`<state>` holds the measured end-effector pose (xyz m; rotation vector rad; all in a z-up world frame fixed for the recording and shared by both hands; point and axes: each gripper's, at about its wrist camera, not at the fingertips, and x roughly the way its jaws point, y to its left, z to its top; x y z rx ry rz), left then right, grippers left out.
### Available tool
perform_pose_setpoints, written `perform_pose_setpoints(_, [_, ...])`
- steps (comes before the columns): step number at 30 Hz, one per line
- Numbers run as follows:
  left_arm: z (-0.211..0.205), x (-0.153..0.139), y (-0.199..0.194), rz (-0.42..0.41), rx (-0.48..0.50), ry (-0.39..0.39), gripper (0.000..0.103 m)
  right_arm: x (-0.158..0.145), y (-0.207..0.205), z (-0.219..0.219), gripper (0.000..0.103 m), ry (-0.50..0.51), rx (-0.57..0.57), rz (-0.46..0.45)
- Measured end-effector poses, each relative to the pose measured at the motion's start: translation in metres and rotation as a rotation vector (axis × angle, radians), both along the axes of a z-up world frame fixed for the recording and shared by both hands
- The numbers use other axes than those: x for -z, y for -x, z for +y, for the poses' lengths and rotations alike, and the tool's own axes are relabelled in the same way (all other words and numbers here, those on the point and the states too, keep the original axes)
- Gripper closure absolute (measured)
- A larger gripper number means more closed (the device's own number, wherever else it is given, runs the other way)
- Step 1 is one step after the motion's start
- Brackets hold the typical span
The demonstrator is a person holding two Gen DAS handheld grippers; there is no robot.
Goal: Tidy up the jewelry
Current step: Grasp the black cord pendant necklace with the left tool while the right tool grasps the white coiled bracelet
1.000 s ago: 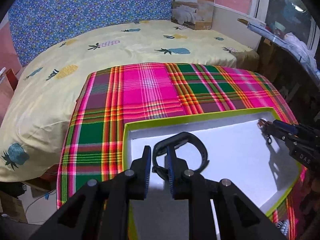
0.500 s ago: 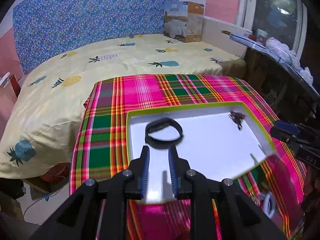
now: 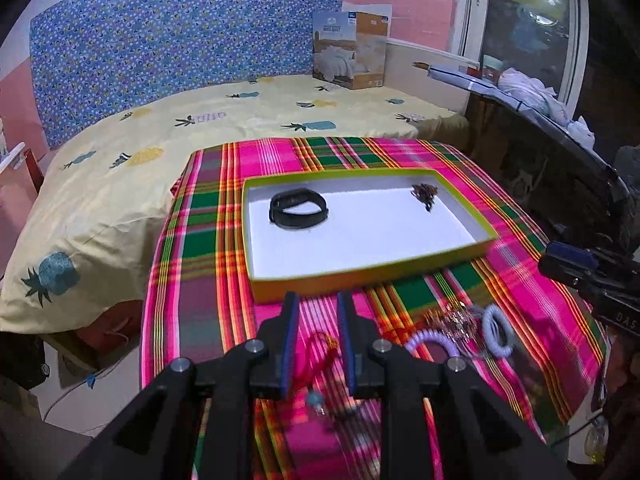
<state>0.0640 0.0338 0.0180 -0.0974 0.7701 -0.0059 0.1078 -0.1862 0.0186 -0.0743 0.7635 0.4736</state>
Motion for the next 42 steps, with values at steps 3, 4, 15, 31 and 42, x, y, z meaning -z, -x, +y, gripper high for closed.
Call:
perform_pose_setpoints(3, [-0.001, 0.0, 0.011, -0.005, -0.002, -0.001, 0.083, 0.003, 0.012, -0.002, 0.065, 0.002, 0.001, 0.002])
perform_pose_setpoints(4, [0.0, 0.0, 0.015, -0.008, -0.005, -0.001, 0.083, 0.005, 0.016, -0.003, 0.065, 0.004, 0.001, 0.007])
perform_pose_setpoints(15, [0.004, 0.009, 0.035, 0.006, -0.02, 0.022, 0.083, 0.012, 0.037, -0.007, 0.065, -0.013, -0.011, 0.02])
perform_pose_setpoints(31, [0.002, 0.02, 0.036, 0.036, 0.013, 0.03, 0.083, 0.033, 0.029, -0.002, 0.07, -0.002, -0.015, 0.074])
perform_pose_setpoints(42, [-0.002, 0.04, 0.037, 0.094, 0.029, 0.047, 0.083, 0.061, 0.018, -0.005, 0.07, 0.025, -0.005, 0.146])
